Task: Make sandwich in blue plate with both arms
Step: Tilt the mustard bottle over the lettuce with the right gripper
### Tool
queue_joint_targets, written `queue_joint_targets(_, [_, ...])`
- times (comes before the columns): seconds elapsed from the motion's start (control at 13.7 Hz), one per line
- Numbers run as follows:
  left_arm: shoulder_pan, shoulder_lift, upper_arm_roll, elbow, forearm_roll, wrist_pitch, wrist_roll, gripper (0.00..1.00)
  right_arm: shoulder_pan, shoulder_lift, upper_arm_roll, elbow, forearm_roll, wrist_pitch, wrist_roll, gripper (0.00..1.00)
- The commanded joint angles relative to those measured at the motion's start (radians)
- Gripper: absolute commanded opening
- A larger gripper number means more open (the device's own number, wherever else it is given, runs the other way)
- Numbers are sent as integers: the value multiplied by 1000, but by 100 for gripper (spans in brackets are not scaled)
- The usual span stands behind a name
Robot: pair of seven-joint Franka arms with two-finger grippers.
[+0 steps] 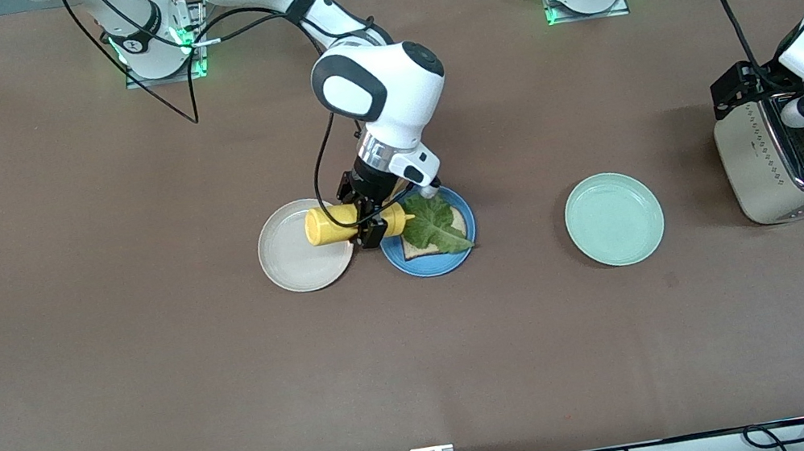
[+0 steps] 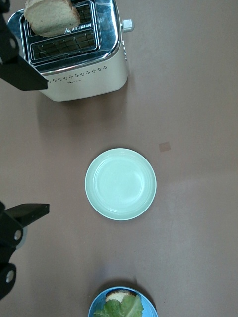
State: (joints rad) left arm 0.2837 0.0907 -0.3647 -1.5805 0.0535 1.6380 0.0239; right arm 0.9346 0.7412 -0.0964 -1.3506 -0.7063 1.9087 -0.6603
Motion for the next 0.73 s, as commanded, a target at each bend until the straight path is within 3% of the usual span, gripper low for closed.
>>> queue_joint_targets(0.0, [9, -2, 0, 4, -34, -10, 22, 100, 42, 7, -16, 13, -82, -62, 47, 0])
queue_joint_targets(0.36, [9, -3, 0, 7, -34, -17, 21, 100, 69, 23, -16, 25, -147, -97, 51, 0])
queue_joint_targets(0.65, [9, -3, 3, 7, -34, -41, 21, 100, 79, 49, -16, 60, -148, -120, 50, 0])
